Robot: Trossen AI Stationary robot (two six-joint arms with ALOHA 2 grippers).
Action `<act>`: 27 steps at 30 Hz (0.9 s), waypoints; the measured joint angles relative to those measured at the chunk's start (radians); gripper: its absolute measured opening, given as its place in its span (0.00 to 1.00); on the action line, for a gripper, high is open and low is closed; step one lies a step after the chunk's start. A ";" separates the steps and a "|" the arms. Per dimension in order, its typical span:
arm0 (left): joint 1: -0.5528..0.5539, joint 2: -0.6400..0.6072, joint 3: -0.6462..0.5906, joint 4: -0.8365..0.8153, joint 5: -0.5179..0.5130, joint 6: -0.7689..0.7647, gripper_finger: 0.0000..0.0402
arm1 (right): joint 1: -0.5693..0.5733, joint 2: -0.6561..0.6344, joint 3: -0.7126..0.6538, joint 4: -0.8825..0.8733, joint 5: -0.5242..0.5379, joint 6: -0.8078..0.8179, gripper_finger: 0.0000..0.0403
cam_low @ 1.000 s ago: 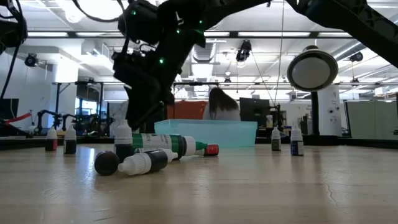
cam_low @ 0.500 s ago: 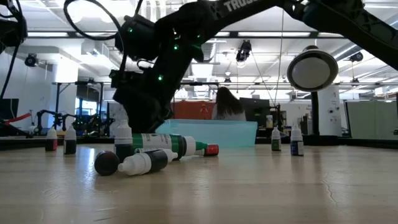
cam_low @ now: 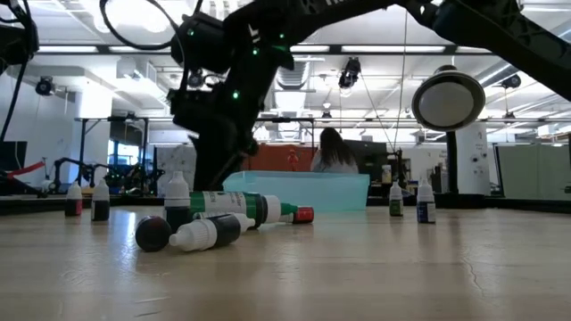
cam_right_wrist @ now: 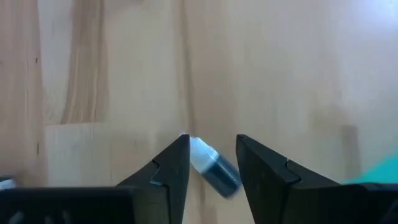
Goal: Pick & Place food coloring
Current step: Adjust the yellow small food coloring bottle
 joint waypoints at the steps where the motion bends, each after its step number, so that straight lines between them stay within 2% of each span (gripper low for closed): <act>1: 0.000 0.000 0.000 0.000 0.000 0.001 0.56 | -0.005 0.000 0.018 -0.027 0.000 0.019 0.31; 4: 0.000 0.000 0.000 0.000 -0.002 0.003 0.56 | -0.022 0.000 0.063 -0.086 0.000 0.004 0.31; 10: 0.000 0.000 0.000 -0.001 -0.018 0.014 0.56 | -0.018 -0.002 0.073 -0.094 0.022 -0.441 0.31; 15: 0.000 0.008 0.000 -0.001 -0.019 0.009 0.56 | 0.008 -0.002 0.068 -0.088 0.191 -0.465 0.31; 18: 0.000 0.013 -0.005 -0.001 -0.020 0.008 0.56 | 0.012 -0.002 0.078 -0.087 0.205 -0.417 0.31; 20: 0.000 0.014 -0.013 -0.001 -0.021 0.003 0.56 | 0.013 -0.002 0.080 -0.086 0.170 -0.381 0.31; 22: 0.000 0.014 -0.017 -0.002 -0.021 -0.002 0.56 | 0.013 -0.002 0.079 -0.086 0.087 -0.388 0.31; 25: 0.000 0.014 -0.024 0.000 -0.031 -0.010 0.56 | 0.015 -0.001 0.070 -0.089 -0.050 -0.476 0.31; 27: 0.000 0.014 -0.029 0.000 -0.031 -0.016 0.56 | 0.021 -0.001 0.065 -0.088 -0.085 -0.544 0.31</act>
